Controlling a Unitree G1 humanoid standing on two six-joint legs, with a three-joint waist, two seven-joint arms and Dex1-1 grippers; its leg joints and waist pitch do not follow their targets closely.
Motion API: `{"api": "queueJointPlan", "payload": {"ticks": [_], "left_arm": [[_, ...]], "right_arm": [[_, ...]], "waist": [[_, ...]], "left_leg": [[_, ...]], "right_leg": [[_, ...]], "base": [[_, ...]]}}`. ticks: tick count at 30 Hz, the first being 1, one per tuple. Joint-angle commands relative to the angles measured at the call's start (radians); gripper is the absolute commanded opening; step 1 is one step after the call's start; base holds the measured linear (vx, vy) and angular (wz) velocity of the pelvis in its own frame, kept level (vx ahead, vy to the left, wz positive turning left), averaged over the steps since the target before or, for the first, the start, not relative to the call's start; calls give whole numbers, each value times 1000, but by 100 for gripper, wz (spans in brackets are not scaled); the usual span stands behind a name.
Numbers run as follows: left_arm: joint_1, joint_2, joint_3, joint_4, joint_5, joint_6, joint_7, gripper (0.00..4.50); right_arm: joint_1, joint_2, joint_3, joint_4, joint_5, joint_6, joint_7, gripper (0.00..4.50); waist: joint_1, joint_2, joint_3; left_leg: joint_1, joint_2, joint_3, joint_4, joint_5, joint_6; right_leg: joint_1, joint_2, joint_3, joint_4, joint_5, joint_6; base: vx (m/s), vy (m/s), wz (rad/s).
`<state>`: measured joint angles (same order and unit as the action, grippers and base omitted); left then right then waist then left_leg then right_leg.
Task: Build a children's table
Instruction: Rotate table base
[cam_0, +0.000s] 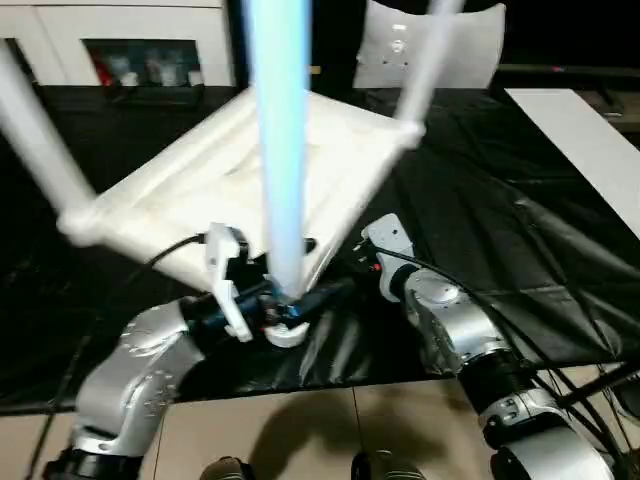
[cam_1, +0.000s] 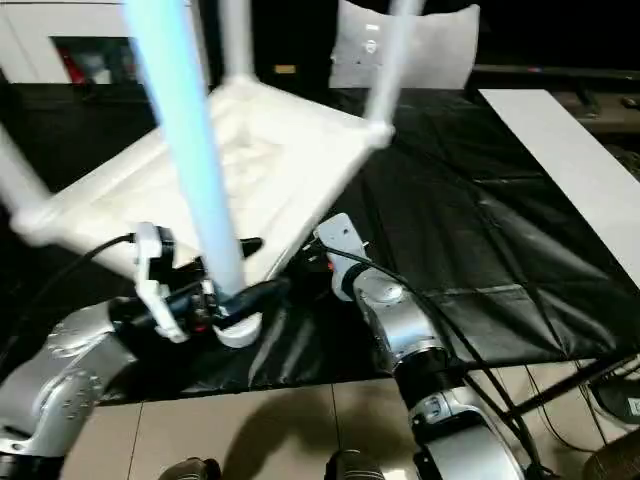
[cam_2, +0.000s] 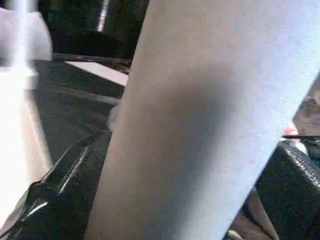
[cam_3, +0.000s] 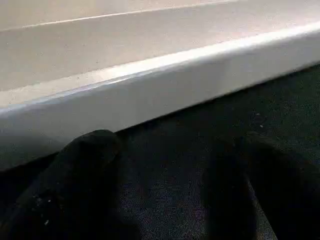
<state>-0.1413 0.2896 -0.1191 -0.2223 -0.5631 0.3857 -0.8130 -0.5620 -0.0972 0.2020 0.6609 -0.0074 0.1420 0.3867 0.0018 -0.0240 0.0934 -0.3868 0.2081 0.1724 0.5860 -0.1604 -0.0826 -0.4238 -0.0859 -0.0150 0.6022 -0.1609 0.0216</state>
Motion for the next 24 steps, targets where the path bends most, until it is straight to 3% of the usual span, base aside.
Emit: {"api": "queueJointPlan", "payload": {"ticks": [1,10,12,16,18,20,24], "left_arm": [[-22,-26,-78,-2,15,-2,-20,449],[-61,-67,-111,40,46,-25,-20,449],[-82,-91,-120,60,54,-38,-18,449],[-106,-119,-128,85,65,-59,-15,449],[-125,-129,-133,108,82,-80,-10,449],[-126,-129,-132,111,85,-83,-9,449],[-160,-108,-89,171,133,-133,13,449]], "right_arm": [[-36,31,21,5,-1,-29,12,450],[-35,37,17,26,-9,-56,22,450],[-35,41,21,29,-8,-69,40,450],[-41,46,22,45,-16,-81,33,450],[-49,41,12,61,-23,-85,14,450],[-49,40,11,62,-23,-85,13,450],[-37,-13,-33,53,-13,-82,0,450]], "waist": [[7,7,-76],[11,8,-82],[12,12,-80],[11,8,-82],[11,12,-80],[10,8,-81],[12,14,-79]], "left_leg": [[15,3,11,-73,-315,-23],[16,3,14,-67,-267,-5],[17,3,14,-67,-275,-5],[16,3,13,-66,-288,-8],[15,1,12,-65,-289,-6],[13,1,12,-64,-284,-5],[16,1,12,-64,-305,-7]], "right_leg": [[40,-15,16,-63,-254,-175],[46,-13,14,-56,-187,-206],[46,-13,14,-57,-195,-208],[47,-16,14,-59,-214,-205],[47,-15,15,-59,-220,-202],[49,-15,15,-58,-213,-203],[45,-12,14,-60,-227,-201]], "base": [[0,0,0],[0,0,0],[0,0,0],[0,0,0],[0,0,0],[0,0,0],[0,0,0]]}}
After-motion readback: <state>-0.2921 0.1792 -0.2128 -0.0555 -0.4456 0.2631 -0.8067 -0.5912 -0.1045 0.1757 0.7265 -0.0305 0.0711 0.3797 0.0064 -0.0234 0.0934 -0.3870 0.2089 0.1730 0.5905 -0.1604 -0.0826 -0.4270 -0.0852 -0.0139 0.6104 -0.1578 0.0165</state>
